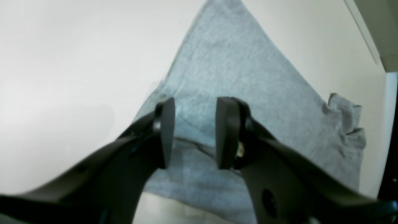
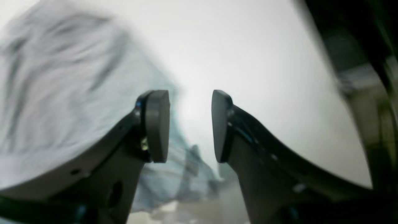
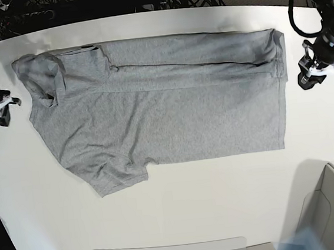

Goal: Fold the T-shirt properly
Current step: 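Move both grippers down to the shirt's hem corners and grasp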

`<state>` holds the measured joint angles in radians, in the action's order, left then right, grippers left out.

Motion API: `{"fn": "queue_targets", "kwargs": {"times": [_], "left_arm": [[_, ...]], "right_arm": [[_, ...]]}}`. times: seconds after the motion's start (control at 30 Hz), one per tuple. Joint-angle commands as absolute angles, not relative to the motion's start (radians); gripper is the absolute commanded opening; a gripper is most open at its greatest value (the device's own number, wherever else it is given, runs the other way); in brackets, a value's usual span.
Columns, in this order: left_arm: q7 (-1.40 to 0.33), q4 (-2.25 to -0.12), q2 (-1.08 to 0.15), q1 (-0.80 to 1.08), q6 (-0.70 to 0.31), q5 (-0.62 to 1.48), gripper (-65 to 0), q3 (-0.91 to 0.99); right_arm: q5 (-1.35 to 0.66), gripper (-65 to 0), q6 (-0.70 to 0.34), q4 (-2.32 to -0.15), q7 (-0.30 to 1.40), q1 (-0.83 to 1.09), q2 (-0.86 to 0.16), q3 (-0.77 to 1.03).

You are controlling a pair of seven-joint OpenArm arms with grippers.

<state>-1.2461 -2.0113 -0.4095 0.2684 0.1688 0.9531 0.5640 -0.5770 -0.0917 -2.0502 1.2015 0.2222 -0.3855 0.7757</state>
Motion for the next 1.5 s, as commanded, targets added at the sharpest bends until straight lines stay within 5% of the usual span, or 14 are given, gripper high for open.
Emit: {"fn": "queue_targets", "kwargs": {"times": [0.0,0.27,0.67,1.0,1.2,1.47], "left_arm": [[-1.257,-2.028,-0.426,0.220,0.171,0.969,-42.0,0.541],[-1.259,-1.923,-0.421,0.007,0.171,0.966,-42.0,0.380],[-1.178,-1.701,-0.424,-0.105,0.171,0.966,-42.0,0.328],[-1.178,-1.692,-0.423,-0.117,0.171,0.966,-42.0,0.302],[-1.178,-1.692,-0.423,-0.116,0.171,0.966,-42.0,0.295],[-1.178,-1.692,-0.421,-0.116,0.171,0.966,-42.0,0.294]], "right_arm": [[-0.561,-41.9,-0.094,-2.058,1.173,0.179,-0.415,0.750],[-0.458,-42.0,-0.096,-1.695,1.158,-0.182,-0.433,0.401],[-0.441,-42.1,-0.091,-1.027,0.843,-0.427,-0.364,0.022],[-0.441,-42.1,-0.090,-1.178,0.938,-0.228,-0.360,0.038],[-0.441,-42.1,-0.091,-1.403,1.049,-0.041,-0.335,0.234],[-0.441,-42.1,-0.091,-1.633,1.141,-0.025,-0.331,0.255]]}}
